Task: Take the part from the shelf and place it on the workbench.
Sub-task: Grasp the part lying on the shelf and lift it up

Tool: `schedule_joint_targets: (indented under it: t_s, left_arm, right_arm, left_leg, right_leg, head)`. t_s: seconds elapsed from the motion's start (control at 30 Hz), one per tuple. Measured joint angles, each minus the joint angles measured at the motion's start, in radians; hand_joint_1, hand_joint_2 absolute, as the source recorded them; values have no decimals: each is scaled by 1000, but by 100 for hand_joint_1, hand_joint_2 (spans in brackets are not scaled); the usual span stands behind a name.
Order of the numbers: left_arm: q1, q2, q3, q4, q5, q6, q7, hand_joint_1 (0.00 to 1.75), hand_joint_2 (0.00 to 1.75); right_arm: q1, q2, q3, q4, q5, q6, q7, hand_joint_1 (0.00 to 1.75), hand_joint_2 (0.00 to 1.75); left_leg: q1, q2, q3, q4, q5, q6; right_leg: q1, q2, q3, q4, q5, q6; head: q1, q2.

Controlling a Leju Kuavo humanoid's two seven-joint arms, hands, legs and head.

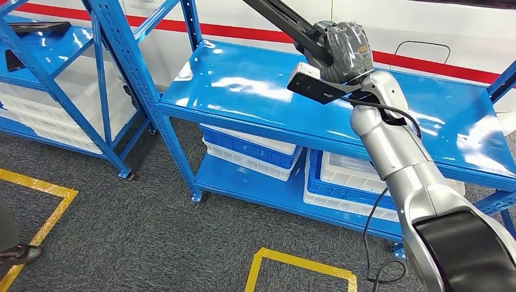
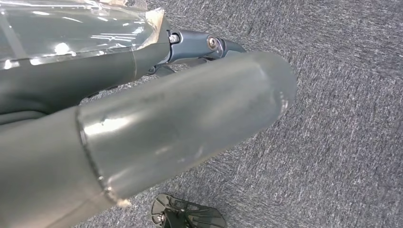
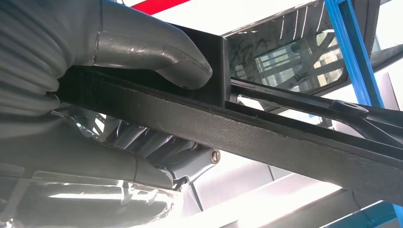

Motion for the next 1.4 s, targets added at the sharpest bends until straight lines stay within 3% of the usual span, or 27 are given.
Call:
schedule_joint_targets:
  t_s: [0.07,0.13,0.17,0.23,0.3,0.33,0.37,0.43,0.47,0.5,0.6,0.67,0.73,0.8,0.83,0.87,0.9,1.0,1.07,1.17,1.23,1.3,1.37,1.4]
  left_arm:
    - [0,1,-3,0,-18,-13,13,0,0]
    - [-1,0,-7,0,-27,-20,20,0,0]
    - [-2,0,-9,0,-28,-22,22,0,0]
    - [-5,-1,-10,0,-29,-26,23,0,0]
    - [-6,-1,-10,0,-32,-35,23,0,0]
    - [-5,-1,-10,0,-34,-39,23,0,0]
    - [-5,-2,-11,0,-37,-41,23,0,0]
    - [-6,-1,-11,0,-40,-42,23,0,0]
    - [-6,0,-12,1,-40,-42,23,0,0]
    - [-6,1,-12,1,-40,-42,24,0,0]
    - [-6,2,-12,1,-40,-41,24,0,0]
    - [-5,3,-12,2,-40,-41,24,0,0]
    - [-5,3,-12,2,-41,-41,24,0,0]
    - [-5,3,-12,2,-41,-41,24,0,0]
    - [-5,3,-12,2,-41,-41,24,0,0]
    - [-5,3,-12,2,-42,-41,24,0,0]
    - [-5,3,-12,2,-42,-41,24,0,0]
    - [-7,5,-12,2,-42,-41,24,0,0]
    - [-9,7,-12,2,-42,-41,24,0,0]
    - [-9,4,-13,2,-42,-44,23,0,0]
    - [-10,2,-13,2,-42,-44,22,0,0]
    - [-10,1,-14,2,-42,-45,21,0,0]
    - [-10,-1,-14,3,-43,-47,21,0,0]
    - [-10,-1,-15,3,-44,-48,21,0,0]
  right_arm:
    - [0,6,1,2,20,-6,32,175,175]
    - [1,12,1,9,35,-20,47,175,175]
    - [2,14,1,13,39,-28,48,175,175]
    - [6,17,2,23,42,-37,47,175,175]
    - [14,18,2,38,43,-39,43,175,175]
    - [17,18,2,45,43,-40,39,175,175]
    - [18,19,2,52,43,-40,36,175,175]
    - [17,21,2,61,43,-41,32,175,175]
    - [16,23,1,65,43,-42,31,175,175]
    - [15,24,0,68,44,-43,30,175,175]
    - [17,29,-1,77,45,-44,28,175,175]
    - [16,33,-1,82,46,-44,26,175,175]
    - [14,38,-1,87,46,-45,22,175,175]
    - [15,40,-1,92,46,-45,20,175,175]
    - [15,40,-1,95,46,-45,20,175,175]
    - [16,40,-1,97,46,-45,19,175,175]
    - [16,40,-1,99,46,-45,19,175,175]
    - [12,40,-2,100,46,-45,19,175,175]
    - [10,41,-3,101,46,-46,19,175,175]
    - [8,40,-5,103,46,-48,17,175,175]
    - [4,37,-7,108,48,-52,17,175,175]
    - [2,35,-7,113,52,-55,16,175,175]
    - [6,34,-8,119,56,-57,16,175,175]
    - [7,34,-8,122,58,-57,16,175,175]
  left_leg:
    - [0,0,1,-2,2,10]
    - [7,3,11,-18,16,17]
    - [10,4,14,-26,22,20]
    - [13,5,15,-32,27,24]
    - [15,4,11,-31,29,21]
    - [17,3,8,-28,30,19]
    - [20,3,4,-24,31,15]
    - [24,2,-10,-9,29,0]
    - [24,1,-17,1,27,-8]
    - [22,0,-25,11,25,-15]
    - [21,-4,-38,25,28,-25]
    - [28,-2,-50,41,10,-31]
    - [32,2,-79,122,-62,-38]
    - [31,3,-120,258,-148,-39]
    - [31,3,-130,307,-170,-37]
    - [30,3,-123,322,-173,-32]
    - [27,3,-97,297,-159,-25]
    - [12,4,37,103,-109,12]
    - [0,6,72,43,-99,23]
    - [-2,9,70,11,-63,27]
    - [5,14,59,-14,-30,31]
    - [5,16,35,-17,-8,33]
    - [5,17,9,-16,11,30]
    - [7,17,-4,-16,21,27]
  right_leg:
    - [-4,0,3,-4,4,8]
    - [0,0,-6,17,-11,10]
    - [1,0,-23,54,-33,6]
    - [-1,-1,-80,183,-95,-2]
    - [-7,-1,-123,287,-127,4]
    - [-10,-1,-120,286,-121,13]
    - [-16,-1,-98,244,-100,26]
    - [-26,0,-26,113,-54,51]
    - [-26,5,-5,72,-38,54]
    - [-27,9,4,54,-34,50]
    - [-28,16,-9,61,-37,28]
    - [-27,16,-18,63,-30,13]
    - [-24,14,-30,63,-18,-5]
    - [-16,12,-43,63,-8,-18]
    - [-11,11,-50,63,-2,-22]
    - [-6,10,-56,63,3,-24]
    - [-1,10,-62,64,8,-25]
    - [8,10,-71,62,23,-22]
    - [5,7,-72,58,33,-11]
    - [4,3,-81,55,40,6]
    - [8,2,-108,108,-11,1]
    - [5,1,-144,227,-88,-4]
    - [-1,1,-151,313,-116,8]
    - [-3,1,-132,309,-106,19]
  head:
    - [0,0]
    - [1,0]
    - [2,0]
    - [3,0]
    - [3,0]
    - [3,0]
    - [3,0]
    - [4,0]
    - [5,0]
    - [6,0]
    - [3,0]
    - [2,0]
    - [1,0]
    - [0,0]
    - [0,0]
    - [0,0]
    - [0,0]
    - [2,0]
    - [2,0]
    - [2,0]
    - [8,0]
    - [12,0]
    - [13,0]
    - [13,0]
